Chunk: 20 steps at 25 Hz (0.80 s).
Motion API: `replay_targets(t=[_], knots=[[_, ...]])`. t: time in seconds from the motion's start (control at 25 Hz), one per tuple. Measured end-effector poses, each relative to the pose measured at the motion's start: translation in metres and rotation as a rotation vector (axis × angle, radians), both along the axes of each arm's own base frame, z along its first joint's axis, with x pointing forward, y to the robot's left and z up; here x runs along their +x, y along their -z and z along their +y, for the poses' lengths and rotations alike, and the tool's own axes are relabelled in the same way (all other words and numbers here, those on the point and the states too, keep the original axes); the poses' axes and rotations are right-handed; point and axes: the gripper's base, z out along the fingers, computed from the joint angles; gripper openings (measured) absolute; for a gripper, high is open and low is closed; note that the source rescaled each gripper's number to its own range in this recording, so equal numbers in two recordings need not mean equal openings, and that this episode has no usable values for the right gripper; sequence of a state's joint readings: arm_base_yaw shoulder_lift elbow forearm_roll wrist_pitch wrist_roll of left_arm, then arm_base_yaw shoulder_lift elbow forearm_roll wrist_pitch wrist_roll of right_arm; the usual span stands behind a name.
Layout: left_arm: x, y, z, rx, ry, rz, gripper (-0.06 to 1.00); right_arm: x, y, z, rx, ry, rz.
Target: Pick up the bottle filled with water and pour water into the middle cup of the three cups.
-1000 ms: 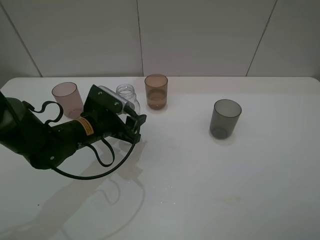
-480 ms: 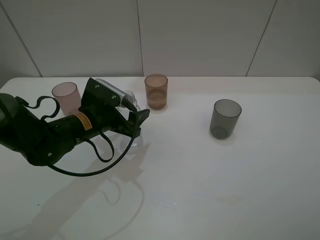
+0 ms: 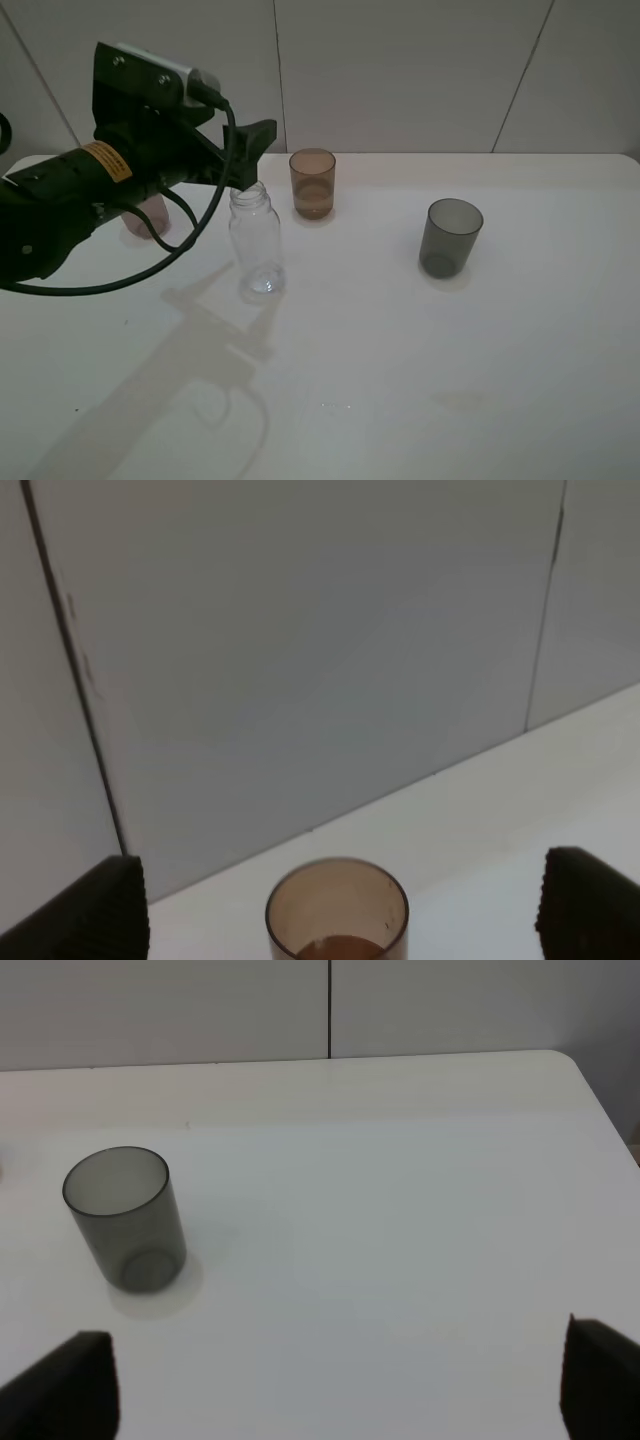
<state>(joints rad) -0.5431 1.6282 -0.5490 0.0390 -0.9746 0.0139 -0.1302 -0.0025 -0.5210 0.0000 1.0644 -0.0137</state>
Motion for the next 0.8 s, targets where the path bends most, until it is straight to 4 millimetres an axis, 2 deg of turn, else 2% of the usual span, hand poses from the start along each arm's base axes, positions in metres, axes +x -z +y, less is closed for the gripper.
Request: replay_targets(t=[0.2, 0.32, 0.44, 0.68, 0.8], knots=[[-0.022, -0.047, 0.023, 0.024, -0.093, 0.076, 1.00, 0.000, 0.000, 0.000, 0.000, 0.000, 0.000], [-0.043, -0.064, 0.038, 0.120, -0.090, 0.150, 1.00, 0.000, 0.000, 0.000, 0.000, 0.000, 0.000], [-0.067, -0.083, 0.065, 0.154, -0.121, 0.213, 1.00, 0.000, 0.000, 0.000, 0.000, 0.000, 0.000], [-0.122, -0.106, 0.123, 0.193, -0.291, 0.296, 1.00, 0.000, 0.000, 0.000, 0.000, 0.000, 0.000], [-0.155, -0.112, 0.143, 0.184, -0.399, 0.310, 1.00, 0.000, 0.000, 0.000, 0.000, 0.000, 0.000]])
